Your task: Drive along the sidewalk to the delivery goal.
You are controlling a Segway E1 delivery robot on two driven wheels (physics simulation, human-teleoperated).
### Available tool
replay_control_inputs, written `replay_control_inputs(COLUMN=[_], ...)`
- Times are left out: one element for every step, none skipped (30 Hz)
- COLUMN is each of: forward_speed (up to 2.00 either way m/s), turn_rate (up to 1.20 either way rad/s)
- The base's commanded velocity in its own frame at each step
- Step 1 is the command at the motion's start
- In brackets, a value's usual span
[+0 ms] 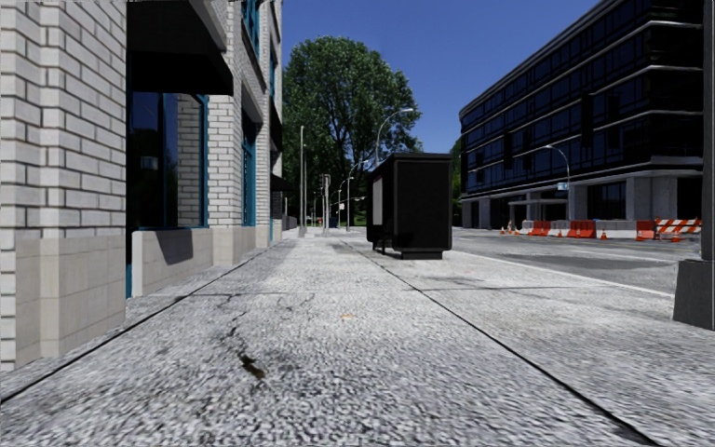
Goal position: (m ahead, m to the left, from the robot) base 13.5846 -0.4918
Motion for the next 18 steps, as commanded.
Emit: replay_control_inputs(forward_speed=[2.0, 2.0, 2.0, 2.0, 2.0, 2.0, 2.0, 2.0, 2.0, 2.0, 2.0, 2.0, 2.0, 2.0, 2.0, 2.0, 2.0, 2.0], turn_rate=[0.0, 0.0, 0.0, 0.0, 0.0, 0.0, 0.0, 0.0, 0.0, 0.0, 0.0, 0.0, 0.0, 0.0, 0.0, 0.0, 0.0, 0.0])
